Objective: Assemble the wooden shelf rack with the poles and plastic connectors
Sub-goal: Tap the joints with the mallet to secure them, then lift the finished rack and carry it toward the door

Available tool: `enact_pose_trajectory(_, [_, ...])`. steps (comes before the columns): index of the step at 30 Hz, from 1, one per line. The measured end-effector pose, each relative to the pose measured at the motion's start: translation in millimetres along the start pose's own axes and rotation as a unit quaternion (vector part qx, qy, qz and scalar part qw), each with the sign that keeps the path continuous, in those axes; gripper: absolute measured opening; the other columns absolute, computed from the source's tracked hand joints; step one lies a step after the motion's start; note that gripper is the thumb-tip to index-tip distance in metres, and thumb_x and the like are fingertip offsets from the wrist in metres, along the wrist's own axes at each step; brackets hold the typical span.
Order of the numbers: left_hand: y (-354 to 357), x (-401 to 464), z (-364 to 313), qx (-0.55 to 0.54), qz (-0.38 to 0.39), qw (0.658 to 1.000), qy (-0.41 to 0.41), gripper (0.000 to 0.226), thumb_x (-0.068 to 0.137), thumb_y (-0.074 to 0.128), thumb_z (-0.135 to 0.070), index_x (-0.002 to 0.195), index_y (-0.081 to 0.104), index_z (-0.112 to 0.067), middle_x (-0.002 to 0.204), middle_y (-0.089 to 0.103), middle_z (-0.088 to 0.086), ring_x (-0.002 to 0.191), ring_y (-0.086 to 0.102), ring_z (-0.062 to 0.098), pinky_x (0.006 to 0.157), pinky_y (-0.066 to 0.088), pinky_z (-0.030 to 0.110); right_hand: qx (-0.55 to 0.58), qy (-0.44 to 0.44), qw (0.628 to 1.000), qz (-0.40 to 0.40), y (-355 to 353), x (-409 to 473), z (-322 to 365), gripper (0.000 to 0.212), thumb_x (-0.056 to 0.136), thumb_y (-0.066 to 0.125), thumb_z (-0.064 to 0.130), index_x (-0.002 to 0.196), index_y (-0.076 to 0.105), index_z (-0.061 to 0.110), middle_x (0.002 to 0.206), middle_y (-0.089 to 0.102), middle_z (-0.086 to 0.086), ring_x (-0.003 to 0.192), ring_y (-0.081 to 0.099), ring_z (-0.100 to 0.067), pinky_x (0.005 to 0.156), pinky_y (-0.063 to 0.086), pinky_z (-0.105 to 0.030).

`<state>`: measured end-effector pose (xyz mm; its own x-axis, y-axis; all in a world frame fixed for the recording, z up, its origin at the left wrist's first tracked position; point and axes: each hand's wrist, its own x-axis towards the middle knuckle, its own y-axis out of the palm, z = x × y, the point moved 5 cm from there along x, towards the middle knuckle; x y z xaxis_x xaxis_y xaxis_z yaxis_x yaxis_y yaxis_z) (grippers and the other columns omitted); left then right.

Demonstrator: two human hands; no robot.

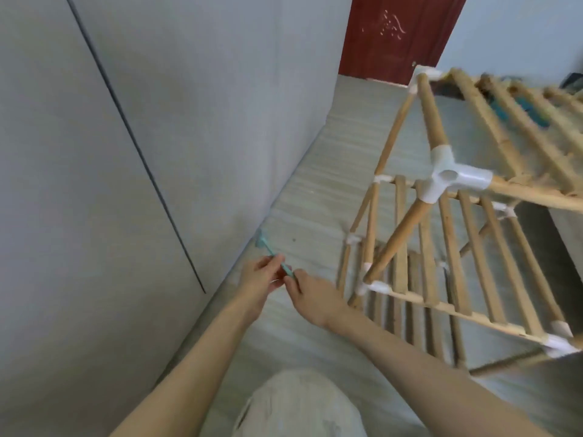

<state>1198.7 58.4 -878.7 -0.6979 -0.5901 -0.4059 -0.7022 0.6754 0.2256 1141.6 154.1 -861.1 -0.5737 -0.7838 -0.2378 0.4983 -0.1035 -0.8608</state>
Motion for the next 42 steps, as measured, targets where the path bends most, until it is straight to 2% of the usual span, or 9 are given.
enact_pose_trajectory(4, [-49,58,63,0.240,-0.063,0.968,-0.032,0.018,0.094,0.053,-0.012,0.078,0.059,-0.006,0.082,0.065,0.019,0.065,0.063,0.024,0.059,0.051,0.029,0.045,0.067,0.991,0.108,74,42,-47,0.043,0.101,0.027,0.039,0.130,0.043,0.011,0.127,0.055,-0.014,0.115,0.051,-0.030,0.089,0.039,-0.033])
enact_pose_trajectory(8, [-109,92,126,0.513,-0.095,0.851,-0.066,0.024,0.095,0.050,-0.019,0.096,0.065,-0.002,0.096,0.066,0.022,0.090,0.061,0.037,0.076,0.047,0.041,-0.029,0.072,0.974,0.215,144,65,-94,0.053,0.102,0.028,0.033,0.150,0.012,0.019,0.153,0.023,-0.007,0.138,0.025,-0.029,0.106,0.030,-0.038])
enact_pose_trajectory(12, [-145,106,152,0.623,-0.111,0.770,-0.084,0.031,0.097,0.047,-0.023,0.104,0.066,0.000,0.105,0.063,0.022,0.096,0.060,0.035,0.072,0.044,0.037,-0.087,0.056,0.965,0.240,186,75,-114,0.057,0.101,0.032,0.029,0.150,0.005,0.024,0.158,-0.006,-0.002,0.145,-0.001,-0.026,0.114,0.021,-0.044])
enact_pose_trajectory(17, [-162,116,160,0.664,-0.109,0.738,-0.047,0.028,0.097,0.046,-0.020,0.107,0.065,-0.002,0.110,0.057,0.021,0.096,0.058,0.036,0.076,0.046,0.040,-0.131,0.040,0.969,0.206,210,79,-118,0.054,0.098,0.041,0.026,0.145,0.017,0.017,0.158,-0.004,-0.003,0.144,0.002,-0.026,0.112,0.025,-0.046])
enact_pose_trajectory(22, [-160,116,163,0.651,-0.090,0.753,-0.037,0.032,0.095,0.049,-0.017,0.122,0.054,-0.001,0.118,0.049,0.022,0.103,0.054,0.037,0.083,0.043,0.042,-0.092,0.090,0.960,0.250,214,81,-118,0.058,0.100,0.037,0.030,0.150,0.010,0.019,0.158,-0.011,-0.005,0.145,-0.006,-0.026,0.117,0.013,-0.044])
enact_pose_trajectory(28, [-141,90,144,0.677,-0.005,0.729,-0.103,0.058,0.096,0.044,-0.021,0.146,0.021,-0.005,0.135,0.039,0.022,0.121,0.044,0.035,0.095,0.039,0.037,0.038,0.192,0.950,0.245,163,61,-110,0.050,0.101,0.032,0.034,0.148,0.024,0.016,0.151,0.032,-0.009,0.134,0.037,-0.026,0.104,0.033,-0.031])
enact_pose_trajectory(33, [-96,43,92,0.620,0.075,0.778,-0.072,0.045,0.098,0.043,-0.023,0.139,0.039,-0.006,0.138,0.047,0.017,0.125,0.046,0.027,0.097,0.035,0.026,0.052,0.194,0.960,0.195,83,3,-92,0.041,0.100,0.035,0.032,0.137,0.041,0.015,0.138,0.048,-0.007,0.125,0.046,-0.026,0.096,0.038,-0.027])
enact_pose_trajectory(39, [-7,-24,-7,0.536,0.115,0.831,0.097,0.032,0.098,0.047,-0.017,0.126,0.056,-0.004,0.125,0.059,0.013,0.106,0.059,0.022,0.087,0.040,0.021,0.090,0.131,0.983,0.089,-38,-86,-79,0.028,0.099,0.038,0.025,0.079,0.055,0.016,0.097,0.065,-0.011,0.092,0.062,-0.025,0.080,0.047,-0.028])
enact_pose_trajectory(42, [45,-56,-60,0.449,0.109,0.875,0.146,0.030,0.098,0.045,-0.010,0.125,0.054,0.000,0.113,0.062,0.019,0.073,0.058,0.017,0.061,0.044,0.019,0.110,0.111,0.988,0.012,-106,-131,-77,0.030,0.100,0.036,0.026,0.092,0.059,0.010,0.099,0.068,-0.011,0.081,0.063,-0.018,0.073,0.049,-0.027])
